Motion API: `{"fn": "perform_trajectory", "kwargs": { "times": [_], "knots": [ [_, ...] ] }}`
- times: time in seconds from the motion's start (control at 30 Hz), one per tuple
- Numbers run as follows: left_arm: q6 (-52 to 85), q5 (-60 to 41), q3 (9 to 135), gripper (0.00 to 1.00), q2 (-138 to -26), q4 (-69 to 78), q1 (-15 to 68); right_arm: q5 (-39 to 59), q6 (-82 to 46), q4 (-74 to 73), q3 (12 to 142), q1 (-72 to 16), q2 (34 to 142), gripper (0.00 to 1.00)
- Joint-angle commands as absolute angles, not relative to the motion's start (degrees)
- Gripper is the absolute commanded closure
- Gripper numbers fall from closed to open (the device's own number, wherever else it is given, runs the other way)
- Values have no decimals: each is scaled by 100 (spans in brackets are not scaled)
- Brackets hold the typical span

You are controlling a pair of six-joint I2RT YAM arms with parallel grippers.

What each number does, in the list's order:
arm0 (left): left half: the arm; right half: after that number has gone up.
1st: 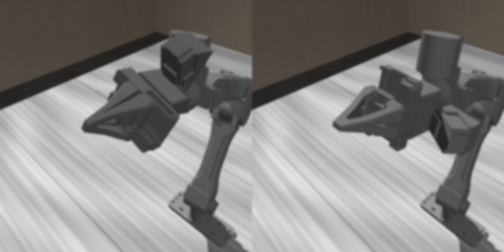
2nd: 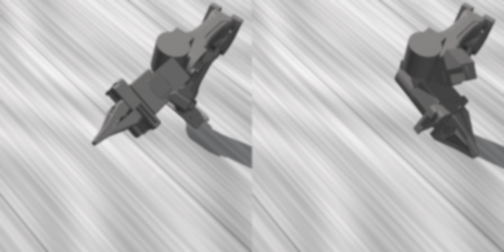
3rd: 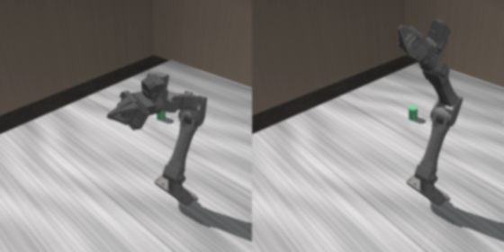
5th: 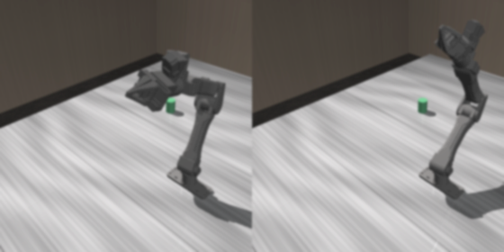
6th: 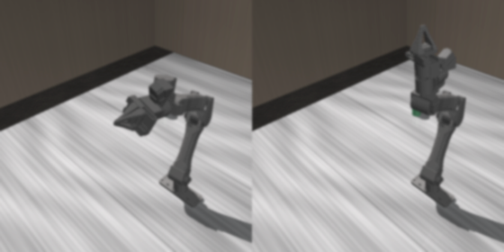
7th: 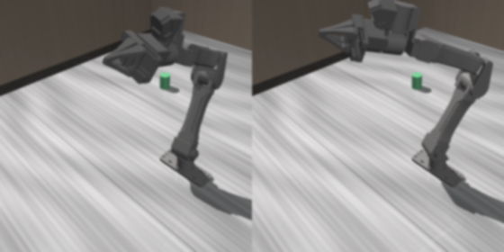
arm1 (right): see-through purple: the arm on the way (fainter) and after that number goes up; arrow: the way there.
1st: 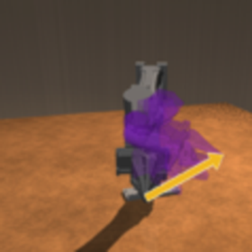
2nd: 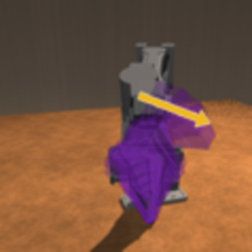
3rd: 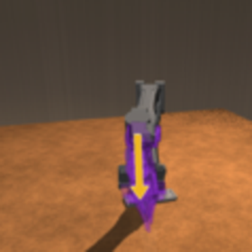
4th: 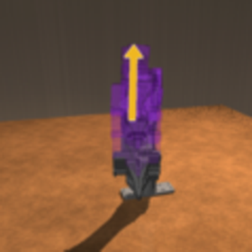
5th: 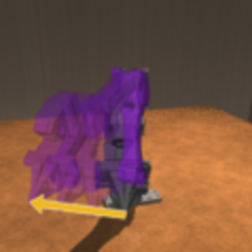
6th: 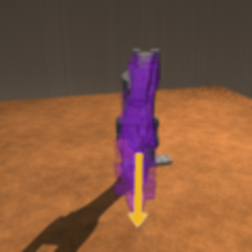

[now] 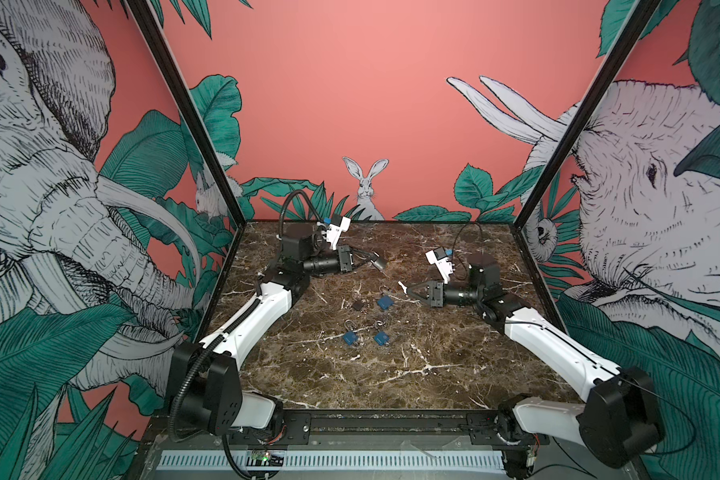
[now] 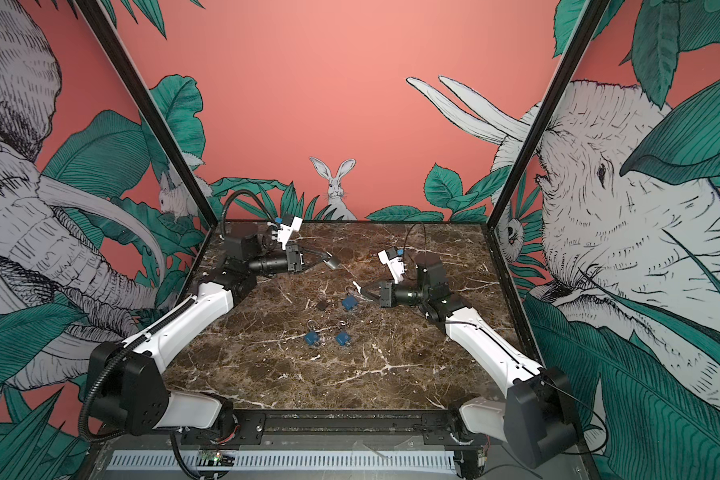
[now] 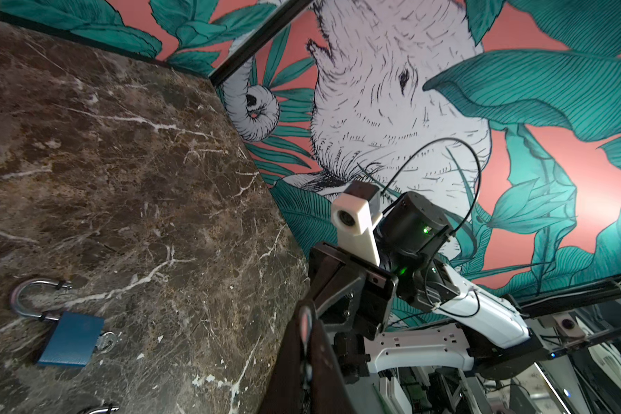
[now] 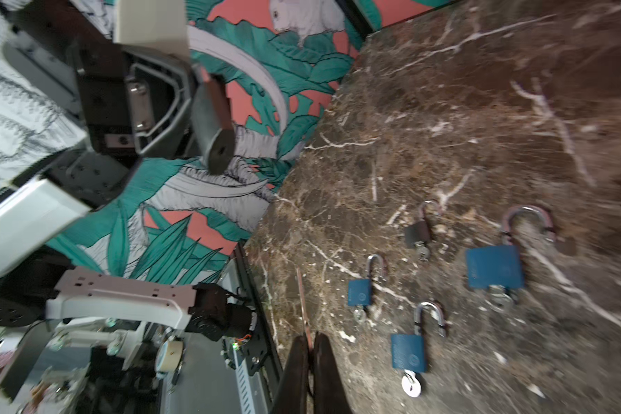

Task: Lock with the key

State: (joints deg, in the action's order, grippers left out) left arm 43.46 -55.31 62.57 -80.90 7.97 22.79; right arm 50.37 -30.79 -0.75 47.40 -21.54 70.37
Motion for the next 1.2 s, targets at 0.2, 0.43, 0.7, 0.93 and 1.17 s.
{"fn": "perform_trajectory", "kwargs": {
  "times": [0.2,0.43,0.7,0.93,1.17],
  "knots": [
    [3610,-5163,7070,100,-9781,147,3235,3395,-2746,1211,4423,-1122,6612,100],
    [3403,-5176,8544,100,-11570,-321,3771,3171,-2661,1411,4315,-578,6584,100],
    [3115,-5145,10243,100,-13060,-1283,3977,2929,-2542,1551,4263,-170,6503,100],
    [3077,-5080,11238,100,-13911,-1854,4214,2637,-2409,1599,4039,-165,6551,100],
    [2969,-4951,12012,100,-14456,-2404,4294,2665,-2432,1432,3798,-167,6714,100]
  ]
}}
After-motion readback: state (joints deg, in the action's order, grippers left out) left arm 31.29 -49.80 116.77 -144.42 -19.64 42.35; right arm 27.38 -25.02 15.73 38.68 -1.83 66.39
